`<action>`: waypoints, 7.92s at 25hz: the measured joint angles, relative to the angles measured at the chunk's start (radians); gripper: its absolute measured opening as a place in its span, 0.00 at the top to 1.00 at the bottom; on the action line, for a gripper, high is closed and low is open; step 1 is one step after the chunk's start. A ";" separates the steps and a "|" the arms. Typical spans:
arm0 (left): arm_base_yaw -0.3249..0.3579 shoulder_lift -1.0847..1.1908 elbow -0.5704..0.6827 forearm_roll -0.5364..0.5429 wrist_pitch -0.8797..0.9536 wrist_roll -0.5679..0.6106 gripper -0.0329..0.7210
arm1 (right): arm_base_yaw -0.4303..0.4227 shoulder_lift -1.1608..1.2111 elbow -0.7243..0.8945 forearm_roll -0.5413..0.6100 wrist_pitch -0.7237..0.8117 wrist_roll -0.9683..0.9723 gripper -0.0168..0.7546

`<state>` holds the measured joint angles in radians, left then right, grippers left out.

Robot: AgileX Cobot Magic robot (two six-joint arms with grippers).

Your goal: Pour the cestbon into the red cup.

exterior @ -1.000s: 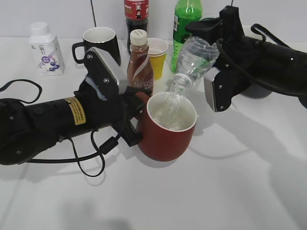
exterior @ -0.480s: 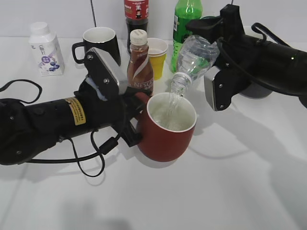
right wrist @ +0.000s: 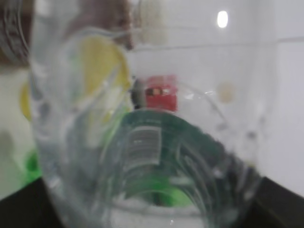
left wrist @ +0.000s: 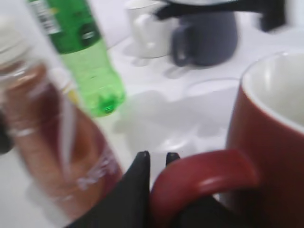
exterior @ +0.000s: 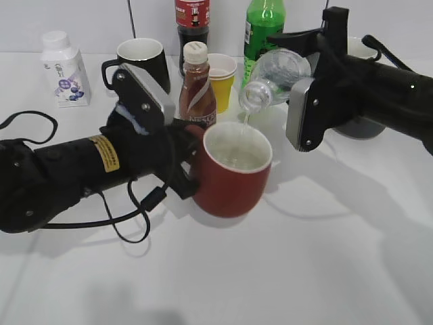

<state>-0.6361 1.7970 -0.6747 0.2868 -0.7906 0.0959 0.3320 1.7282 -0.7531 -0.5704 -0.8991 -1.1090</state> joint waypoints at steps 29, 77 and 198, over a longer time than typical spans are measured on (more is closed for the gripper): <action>0.220 -0.201 0.171 -0.474 -0.078 0.091 0.87 | 0.001 0.116 -0.094 0.191 -0.025 1.224 0.37; 0.328 0.150 0.137 -0.450 -0.414 0.075 0.50 | 0.001 0.232 -0.147 0.286 0.067 1.222 0.37; 0.225 -1.545 0.143 -0.300 1.860 -0.033 0.64 | 0.001 -1.565 0.247 0.661 1.937 1.049 0.26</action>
<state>-0.4116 0.2523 -0.5314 -0.0136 1.0693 0.0634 0.3331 0.1637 -0.5059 0.0906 1.0379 -0.0599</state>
